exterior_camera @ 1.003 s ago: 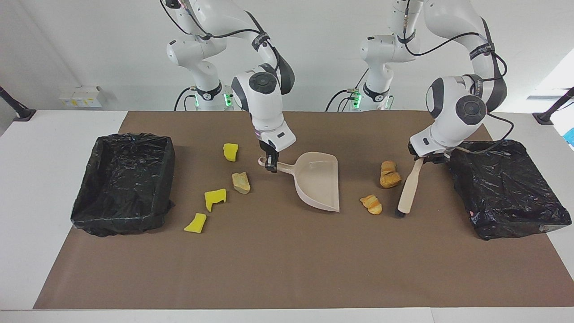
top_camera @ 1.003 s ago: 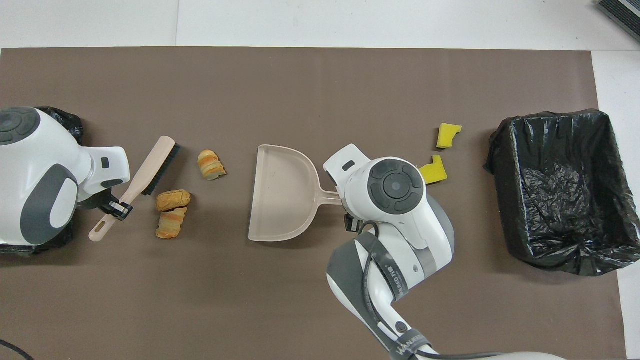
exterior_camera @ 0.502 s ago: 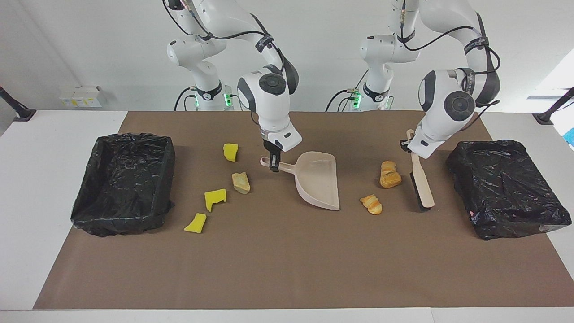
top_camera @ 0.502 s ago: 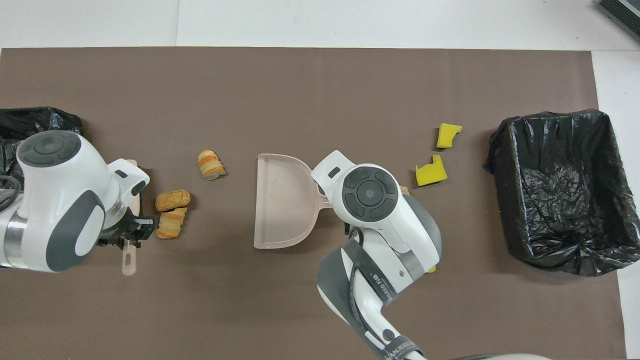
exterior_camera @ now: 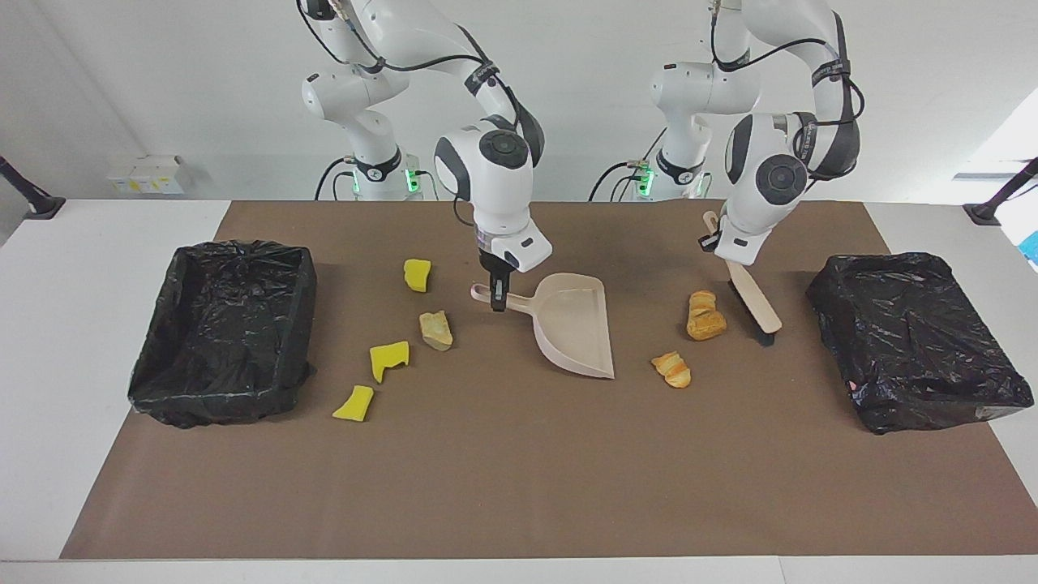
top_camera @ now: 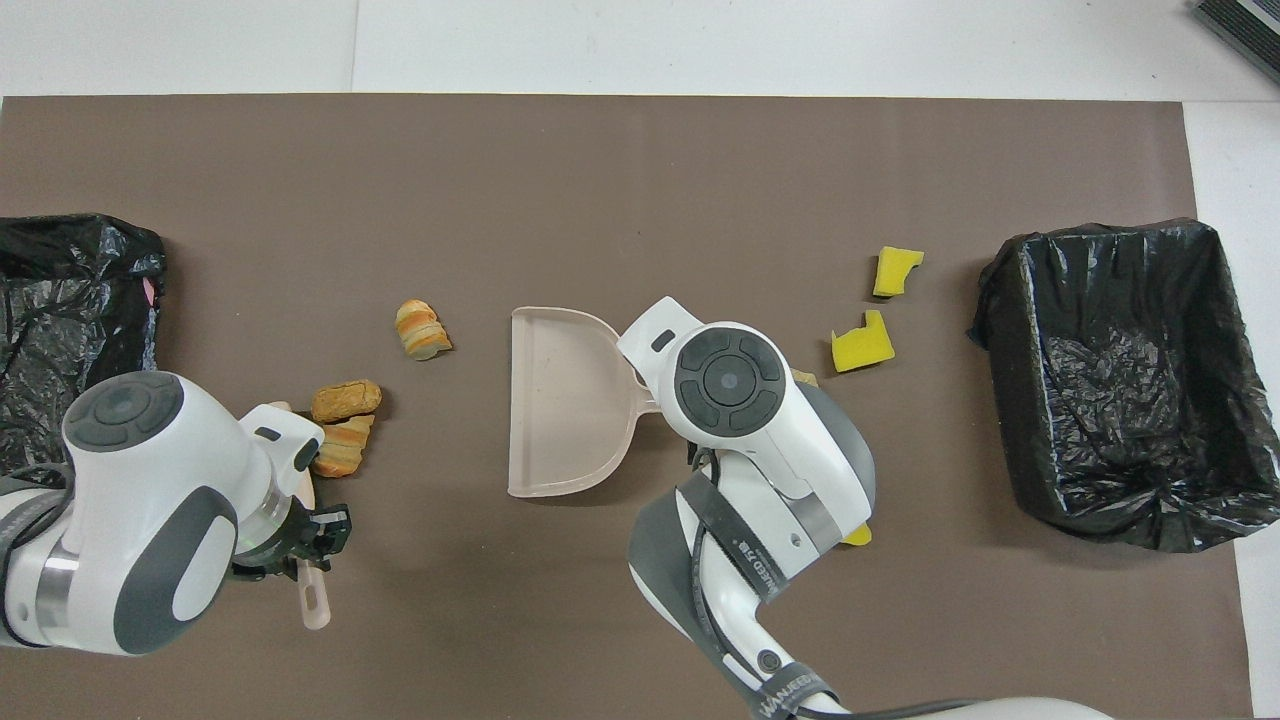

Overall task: Sweep and dump trash in bin
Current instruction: 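Sweep the bread pieces into the dustpan with the left gripper's brush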

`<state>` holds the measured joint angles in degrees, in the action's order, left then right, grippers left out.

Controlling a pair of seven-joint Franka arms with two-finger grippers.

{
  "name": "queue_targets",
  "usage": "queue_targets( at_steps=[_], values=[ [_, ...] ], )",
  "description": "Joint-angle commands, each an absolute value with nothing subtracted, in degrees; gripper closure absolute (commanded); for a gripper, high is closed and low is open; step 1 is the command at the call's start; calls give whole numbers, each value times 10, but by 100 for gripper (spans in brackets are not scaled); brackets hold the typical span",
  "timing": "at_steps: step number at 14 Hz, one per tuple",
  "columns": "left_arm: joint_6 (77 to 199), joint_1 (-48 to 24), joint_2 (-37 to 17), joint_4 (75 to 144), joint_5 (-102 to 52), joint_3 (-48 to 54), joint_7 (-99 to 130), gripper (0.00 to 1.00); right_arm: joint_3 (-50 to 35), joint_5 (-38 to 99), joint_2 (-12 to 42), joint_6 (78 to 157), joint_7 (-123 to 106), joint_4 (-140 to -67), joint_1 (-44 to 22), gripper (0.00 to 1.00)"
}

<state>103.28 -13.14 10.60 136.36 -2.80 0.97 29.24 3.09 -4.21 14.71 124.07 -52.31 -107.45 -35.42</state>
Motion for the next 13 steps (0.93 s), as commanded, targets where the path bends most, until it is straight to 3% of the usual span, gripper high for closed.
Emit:
queue_targets(
  at_steps=[1, 8, 13],
  values=[
    [1097, -197, 99, 1382, -69, 2, 270, 100, 28, -45, 169, 1244, -512, -1045, -354, 100],
    [1160, -343, 96, 1369, -117, 2, 199, 100, 28, -35, 193, 1277, -458, -1044, -373, 100],
    [1142, -352, 71, 1293, -117, -1, 201, 100, 28, -33, 194, 1275, -457, -1046, -372, 100]
  ],
)
